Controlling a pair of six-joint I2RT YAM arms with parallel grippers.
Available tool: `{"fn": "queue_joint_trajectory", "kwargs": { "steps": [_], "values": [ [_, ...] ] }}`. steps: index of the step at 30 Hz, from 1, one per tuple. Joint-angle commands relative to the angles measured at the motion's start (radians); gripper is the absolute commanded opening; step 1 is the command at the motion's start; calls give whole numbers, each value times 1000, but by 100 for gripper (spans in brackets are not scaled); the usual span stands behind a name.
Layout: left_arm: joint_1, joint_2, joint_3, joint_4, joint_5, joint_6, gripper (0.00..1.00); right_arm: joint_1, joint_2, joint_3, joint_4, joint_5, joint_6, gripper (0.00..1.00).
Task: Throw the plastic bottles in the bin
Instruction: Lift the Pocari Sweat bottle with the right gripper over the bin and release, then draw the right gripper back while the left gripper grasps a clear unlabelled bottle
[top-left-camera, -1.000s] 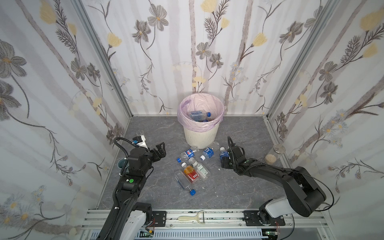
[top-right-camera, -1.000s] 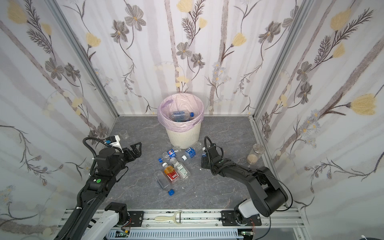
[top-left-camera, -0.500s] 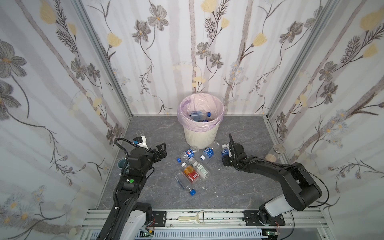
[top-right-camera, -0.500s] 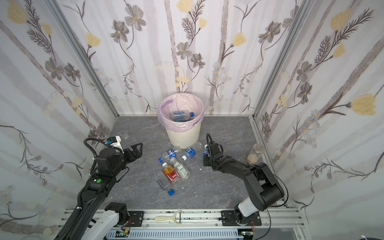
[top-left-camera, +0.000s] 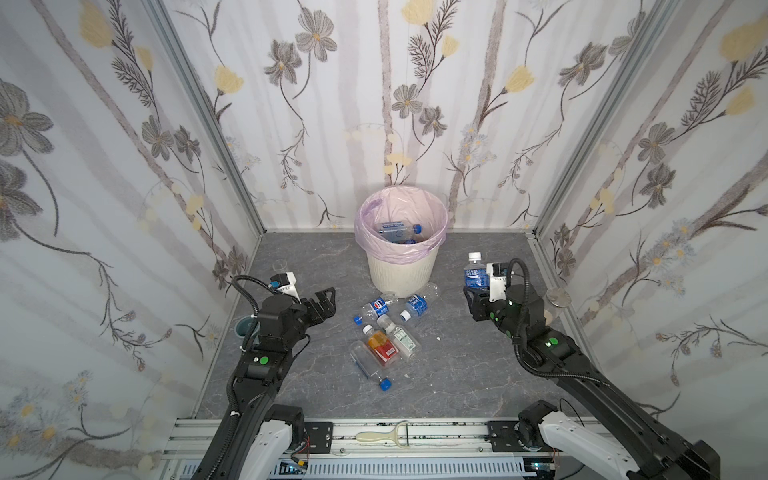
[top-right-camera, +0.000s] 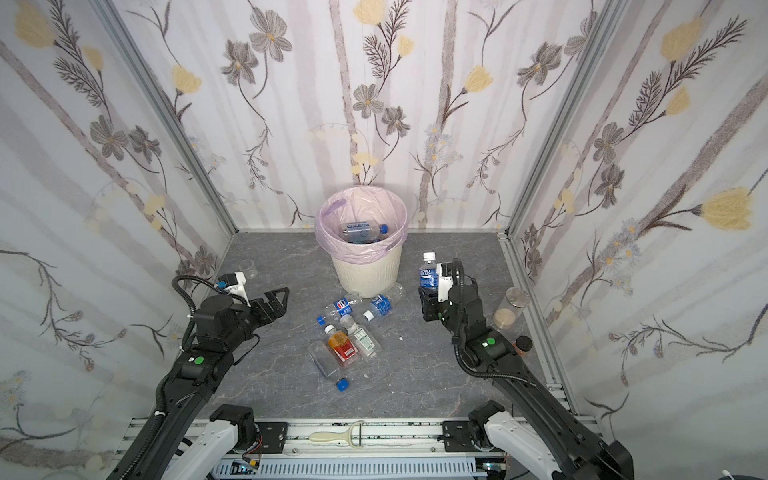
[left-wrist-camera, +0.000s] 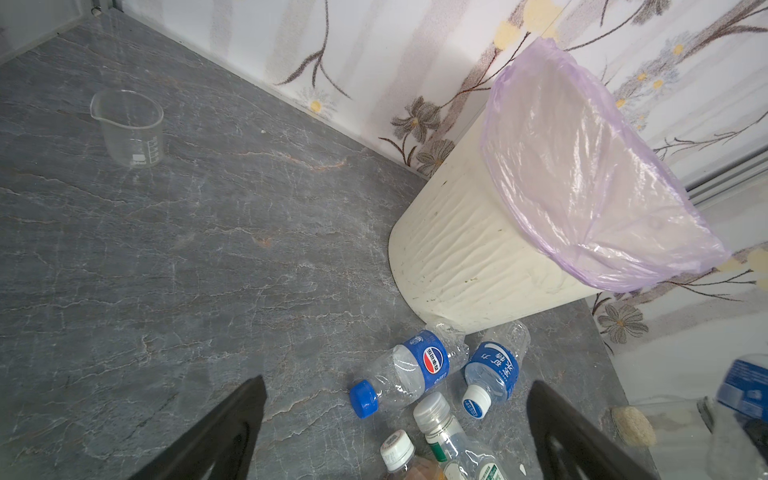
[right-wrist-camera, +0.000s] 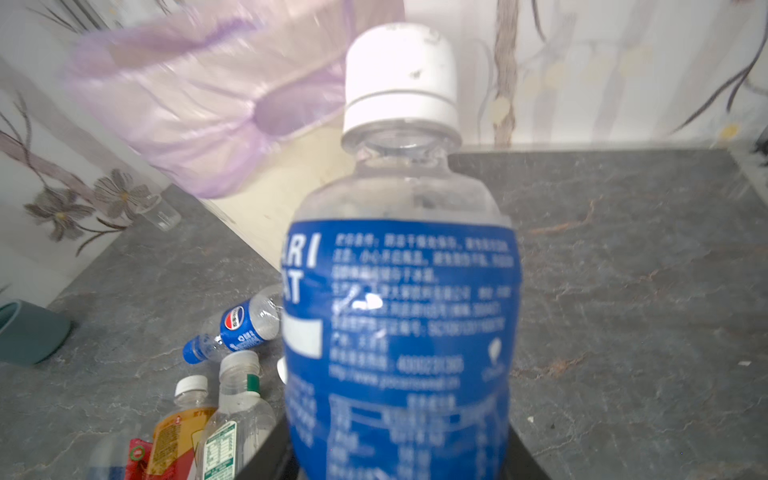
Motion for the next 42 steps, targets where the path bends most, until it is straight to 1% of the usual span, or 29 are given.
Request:
{"fn": "queue_joint_trajectory", "kwargs": {
  "steps": [1, 4, 6, 9, 11, 12, 14, 16, 17, 18, 19, 20, 21, 22, 24, 27, 29, 33, 38, 42],
  "values": [
    [2, -2, 3, 7, 23, -14, 100, 19, -117, -29, 108, -33, -128, 40],
    [1, -1, 2, 7, 27, -15, 100, 32, -228, -61, 184, -6, -162, 40],
    [2, 0, 3, 7, 29, -15, 100, 31, -269, -66, 220, -6, -170, 40],
    [2, 1, 5, 7, 29, -15, 100, 32, -268, -46, 275, -26, -176, 41],
    [2, 3, 10, 8, 39, -14, 100, 31, -207, 12, 301, -50, -174, 41],
    [2, 2, 14, 7, 45, -16, 100, 32, -150, 61, 309, -65, -174, 42],
    [2, 1, 17, 7, 48, -20, 100, 28, 7, 220, 296, -110, -173, 43],
    [1, 3, 18, 5, 52, -27, 100, 29, 255, 504, 142, -174, -167, 45],
    [2, 3, 18, 2, 57, -35, 100, 30, 372, 638, 58, -209, -162, 48],
    [2, 3, 17, 0, 63, -43, 100, 27, 502, 792, -34, -248, -157, 56],
    [2, 2, 17, -4, 69, -52, 100, 28, 625, 935, -123, -275, -153, 67],
    [1, 0, 16, -10, 74, -60, 100, 29, 718, 1040, -197, -289, -147, 75],
    [1, -4, 15, -19, 77, -67, 100, 29, 794, 1127, -263, -294, -145, 79],
    [1, -10, 15, -31, 81, -73, 100, 30, 831, 1155, -281, -293, -141, 81],
    [2, -26, 12, -58, 87, -78, 100, 30, 826, 1109, -239, -282, -129, 85],
    [2, -44, 5, -95, 92, -75, 100, 29, 739, 962, -113, -266, -122, 91],
    [2, -41, 3, -111, 96, -76, 100, 26, 679, 894, -73, -250, -122, 94],
    [-1, -36, -11, -131, 100, -93, 100, 17, 580, 805, -58, -232, -134, 94],
    [-22, -39, -49, -144, 83, -144, 100, 2, 496, 686, -36, -209, -136, 95],
    [-94, -24, -85, -147, 51, -214, 100, -10, 431, 583, -9, -192, -124, 95]
  ]
}}
